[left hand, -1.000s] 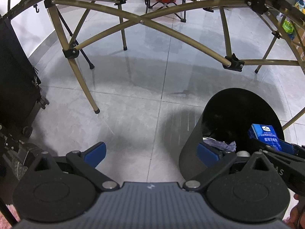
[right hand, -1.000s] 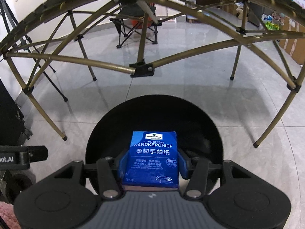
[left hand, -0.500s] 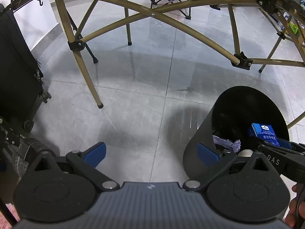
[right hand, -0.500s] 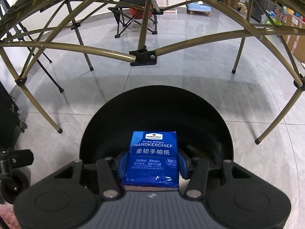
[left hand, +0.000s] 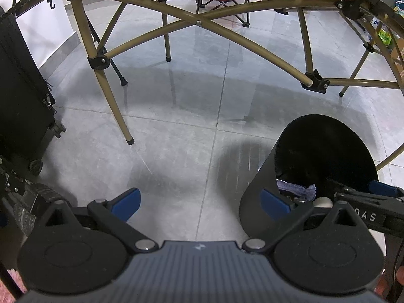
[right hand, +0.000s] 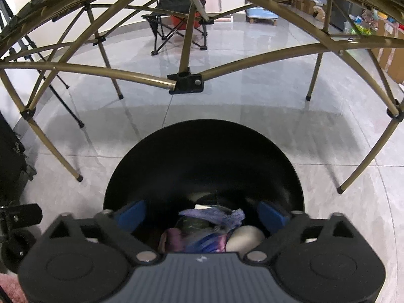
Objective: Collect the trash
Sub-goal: 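Raise both tools back up toward the plush and towel on the table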
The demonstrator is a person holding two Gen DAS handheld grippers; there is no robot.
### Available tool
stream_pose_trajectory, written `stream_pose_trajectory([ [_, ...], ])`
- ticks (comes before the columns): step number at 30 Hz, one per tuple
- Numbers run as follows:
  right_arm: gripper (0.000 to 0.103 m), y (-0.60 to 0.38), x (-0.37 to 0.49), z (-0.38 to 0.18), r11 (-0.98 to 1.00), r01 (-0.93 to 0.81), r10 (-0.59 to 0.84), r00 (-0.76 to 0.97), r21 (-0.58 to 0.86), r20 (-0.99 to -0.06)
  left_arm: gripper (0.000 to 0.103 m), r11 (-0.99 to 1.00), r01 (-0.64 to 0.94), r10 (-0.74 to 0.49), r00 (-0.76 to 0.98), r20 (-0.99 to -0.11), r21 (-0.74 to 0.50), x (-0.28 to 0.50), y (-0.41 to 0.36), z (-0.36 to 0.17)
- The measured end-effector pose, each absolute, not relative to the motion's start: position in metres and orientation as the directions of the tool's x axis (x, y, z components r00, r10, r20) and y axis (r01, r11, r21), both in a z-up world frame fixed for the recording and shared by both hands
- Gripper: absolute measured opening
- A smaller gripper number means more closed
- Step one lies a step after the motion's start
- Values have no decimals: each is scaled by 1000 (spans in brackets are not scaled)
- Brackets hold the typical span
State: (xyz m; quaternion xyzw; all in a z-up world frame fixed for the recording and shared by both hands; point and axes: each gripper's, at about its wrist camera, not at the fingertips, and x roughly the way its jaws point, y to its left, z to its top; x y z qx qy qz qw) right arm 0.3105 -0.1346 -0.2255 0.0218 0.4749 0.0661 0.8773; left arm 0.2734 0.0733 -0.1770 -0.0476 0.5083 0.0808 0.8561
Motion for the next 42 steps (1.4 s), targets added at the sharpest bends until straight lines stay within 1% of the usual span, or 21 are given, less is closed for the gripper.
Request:
stream_pose_trajectory([
  [4,103,-136,311,-227,984,-109,176,521,140,-835,103,983,-185,89,472,-877,0,273,73,-177],
  [24,103,-140,304,-216,984,-119,177,551,133,-815,103,988,-157,74,502,-862,-7,269,66,-167],
  [37,103,-161,269,-181,982,-119,189,608,147,-771,103,995,-99,69,587,-807,13,245,46,-143],
  [42,103,-175,255,-161,981,-109,194,652,163,-733,103,996,-92,56,639,-767,-5,235,40,-120],
])
